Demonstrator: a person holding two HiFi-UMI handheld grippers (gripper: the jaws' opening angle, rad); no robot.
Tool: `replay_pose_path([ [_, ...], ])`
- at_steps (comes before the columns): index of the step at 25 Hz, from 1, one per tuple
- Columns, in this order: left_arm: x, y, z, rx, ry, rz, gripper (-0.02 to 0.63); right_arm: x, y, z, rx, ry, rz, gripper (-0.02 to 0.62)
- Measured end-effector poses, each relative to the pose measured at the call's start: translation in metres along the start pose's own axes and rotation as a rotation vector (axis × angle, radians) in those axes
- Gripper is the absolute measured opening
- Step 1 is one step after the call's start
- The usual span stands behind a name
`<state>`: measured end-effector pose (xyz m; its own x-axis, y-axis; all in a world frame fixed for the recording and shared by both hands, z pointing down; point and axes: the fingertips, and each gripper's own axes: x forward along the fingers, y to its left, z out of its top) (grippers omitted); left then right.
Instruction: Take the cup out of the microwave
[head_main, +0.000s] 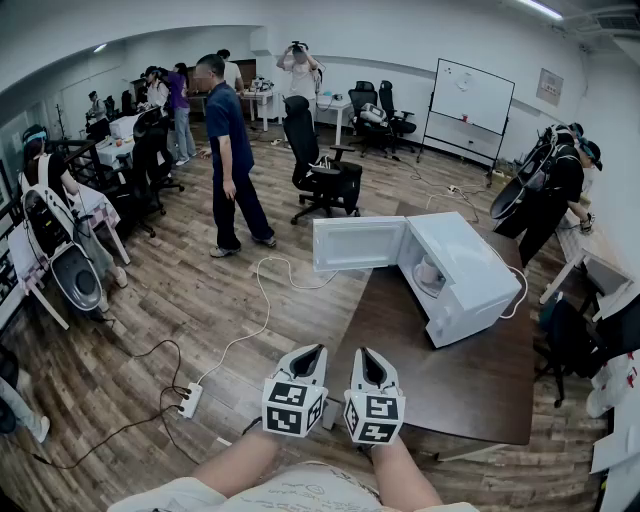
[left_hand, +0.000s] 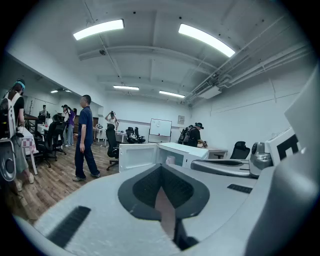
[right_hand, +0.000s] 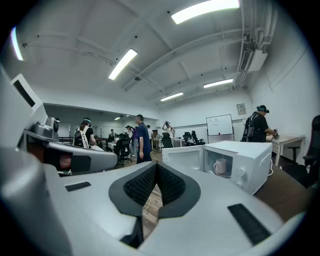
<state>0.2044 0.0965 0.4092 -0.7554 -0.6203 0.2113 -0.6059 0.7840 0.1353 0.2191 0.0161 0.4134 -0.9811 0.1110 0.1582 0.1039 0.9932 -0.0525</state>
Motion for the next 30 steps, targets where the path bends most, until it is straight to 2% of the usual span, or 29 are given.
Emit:
replay_pose_path([
  [8, -0.004, 0.018, -0.003, -0.016, 0.009, 0.001, 0.012, 0.007, 0.013, 0.003, 0.002, -0.011, 0.009, 0.015],
  [16, -0.013, 0.039, -0.001, -0.021, -0.004, -0.016, 0.012, 0.018, 0.034, 0.008, 0.000, -0.051, -0.024, 0.017],
  [22, -0.033, 0.078, -0.004, -0.026, -0.014, -0.023, 0.012, 0.033, 0.075, 0.004, 0.010, -0.050, -0.023, 0.017],
  [30, -0.054, 0.123, -0.020, -0.023, 0.016, -0.060, 0.012, 0.049, 0.132, -0.011, -0.009, -0.038, -0.039, 0.017],
])
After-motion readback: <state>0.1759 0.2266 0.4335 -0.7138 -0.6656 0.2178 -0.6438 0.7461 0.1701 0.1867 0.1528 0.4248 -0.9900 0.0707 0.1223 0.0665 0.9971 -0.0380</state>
